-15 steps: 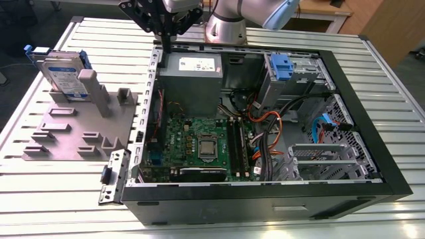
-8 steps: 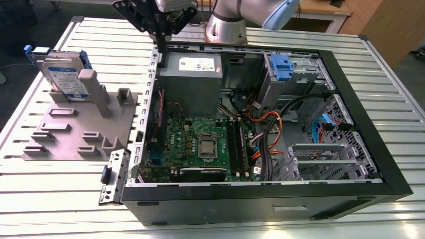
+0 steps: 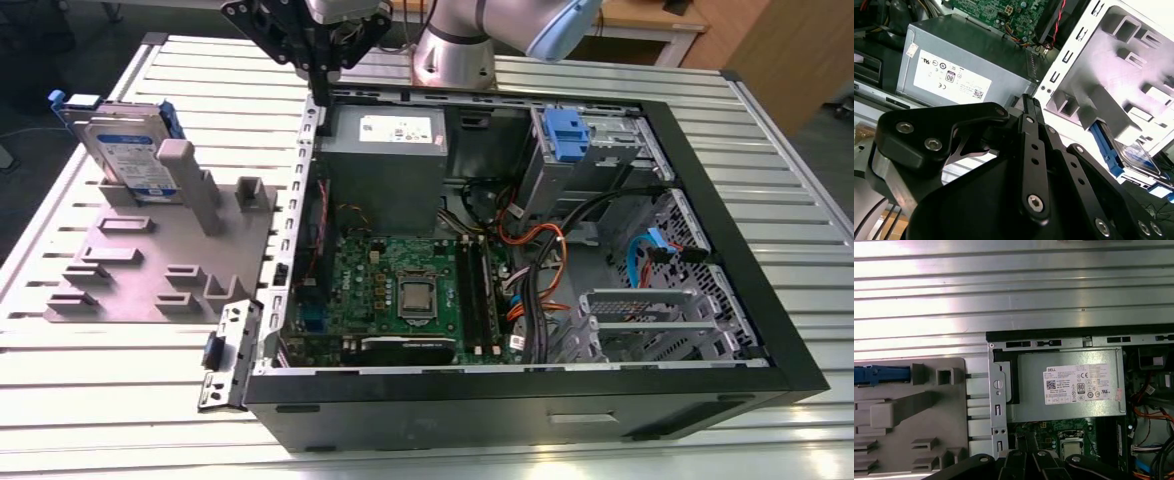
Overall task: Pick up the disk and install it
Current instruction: 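Reach for the disk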
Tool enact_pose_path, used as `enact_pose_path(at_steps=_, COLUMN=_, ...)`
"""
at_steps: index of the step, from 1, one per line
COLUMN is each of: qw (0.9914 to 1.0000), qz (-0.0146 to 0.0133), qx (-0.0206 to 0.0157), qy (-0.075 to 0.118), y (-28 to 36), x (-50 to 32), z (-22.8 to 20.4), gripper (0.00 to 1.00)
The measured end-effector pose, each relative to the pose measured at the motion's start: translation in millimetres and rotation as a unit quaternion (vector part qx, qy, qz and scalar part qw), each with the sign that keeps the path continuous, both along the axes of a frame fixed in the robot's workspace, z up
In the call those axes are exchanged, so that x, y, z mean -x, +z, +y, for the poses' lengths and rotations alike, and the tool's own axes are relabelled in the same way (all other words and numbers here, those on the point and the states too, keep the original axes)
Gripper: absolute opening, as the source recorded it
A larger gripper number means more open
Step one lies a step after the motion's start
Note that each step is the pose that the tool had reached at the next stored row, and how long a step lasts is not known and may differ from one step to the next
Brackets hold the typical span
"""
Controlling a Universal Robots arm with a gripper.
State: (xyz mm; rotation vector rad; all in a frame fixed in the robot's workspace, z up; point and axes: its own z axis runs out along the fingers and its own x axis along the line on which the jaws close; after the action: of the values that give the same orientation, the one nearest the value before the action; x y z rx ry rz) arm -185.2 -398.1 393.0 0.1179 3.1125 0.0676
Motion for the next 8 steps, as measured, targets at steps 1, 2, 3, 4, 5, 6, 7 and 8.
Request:
enact_pose_path(at_steps=1, qw=1.00000, qz=0.0000, qx=0.0000, qy=0.000, y=0.0, x=0.0, z=0.0, gripper=0.11)
enact_pose_path(at_steps=2, qw=1.00000, qz=0.0000, qx=0.0000, qy=0.000, y=0.0, x=0.0, z=0.0, gripper=0.11)
enact_pose_path(at_steps=3, qw=1.00000, qz=0.0000, qx=0.0000, qy=0.000, y=0.0, x=0.1, z=0.0, gripper=0.11)
enact_pose_path(at_steps=4, qw=1.00000, qz=0.0000, qx=0.0000, qy=0.000, y=0.0, x=0.2, z=0.0, gripper=0.11)
enact_pose_path(at_steps=5, qw=1.00000, qz=0.0000, qx=0.0000, qy=0.000, y=0.0, x=0.3, z=0.0, gripper=0.11)
enact_pose_path(at_steps=6, qw=1.00000, qz=0.0000, qx=0.0000, qy=0.000, y=0.0, x=0.5, z=0.0, gripper=0.11)
enact_pose_path(at_steps=7, qw=1.00000, qz=0.0000, qx=0.0000, qy=0.000, y=0.0, x=1.1, z=0.0, gripper=0.11)
enact_pose_path(at_steps=8, qw=1.00000, qz=0.0000, qx=0.0000, qy=0.000, y=0.0, x=1.9, z=0.0, gripper=0.11)
